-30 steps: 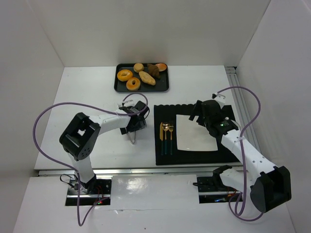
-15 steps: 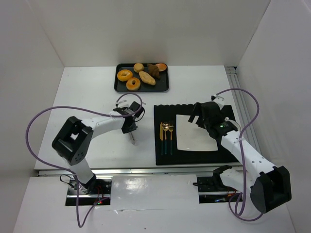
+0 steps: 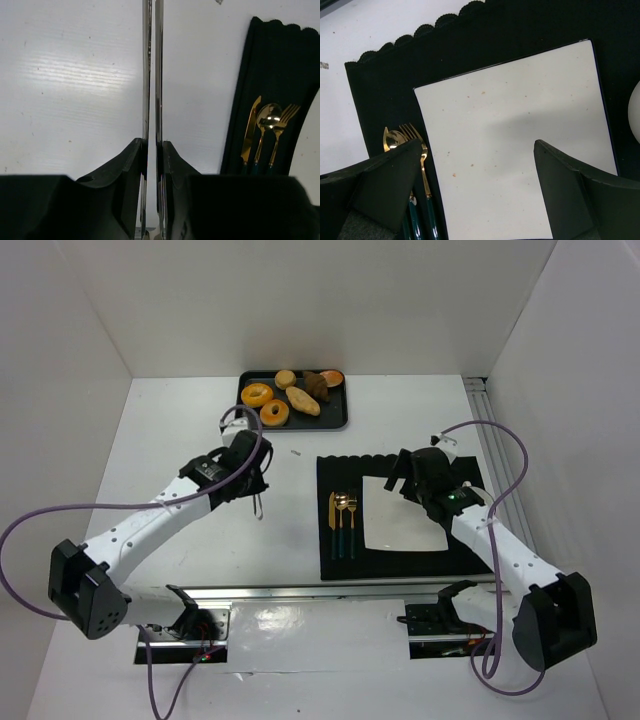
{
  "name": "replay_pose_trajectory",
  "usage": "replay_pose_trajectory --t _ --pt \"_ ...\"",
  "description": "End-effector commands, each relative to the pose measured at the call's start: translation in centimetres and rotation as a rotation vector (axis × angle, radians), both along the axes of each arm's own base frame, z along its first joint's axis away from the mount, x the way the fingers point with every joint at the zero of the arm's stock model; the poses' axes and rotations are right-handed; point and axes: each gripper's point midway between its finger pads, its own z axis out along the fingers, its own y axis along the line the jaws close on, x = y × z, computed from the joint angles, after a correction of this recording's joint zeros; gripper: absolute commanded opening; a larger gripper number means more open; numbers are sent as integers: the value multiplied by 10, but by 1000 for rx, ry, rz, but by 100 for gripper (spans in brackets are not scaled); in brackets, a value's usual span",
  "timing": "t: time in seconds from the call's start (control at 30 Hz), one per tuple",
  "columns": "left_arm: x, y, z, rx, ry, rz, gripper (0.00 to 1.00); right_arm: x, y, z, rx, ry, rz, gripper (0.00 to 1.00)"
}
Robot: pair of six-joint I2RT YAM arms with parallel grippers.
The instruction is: Place the bread
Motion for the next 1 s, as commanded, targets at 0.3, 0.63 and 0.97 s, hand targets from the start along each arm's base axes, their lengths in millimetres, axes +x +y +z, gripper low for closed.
replay_pose_trajectory --t 0.3,0.63,0.97 --pt "60 18 96 -127 -136 -229 57 10 4 23 33 -83 -8 100" --pt "134 39 107 -99 -154 -133 48 12 4 18 22 -72 -2 100" --pt "178 38 48 -18 -7 -128 51 21 7 7 -4 -39 9 100"
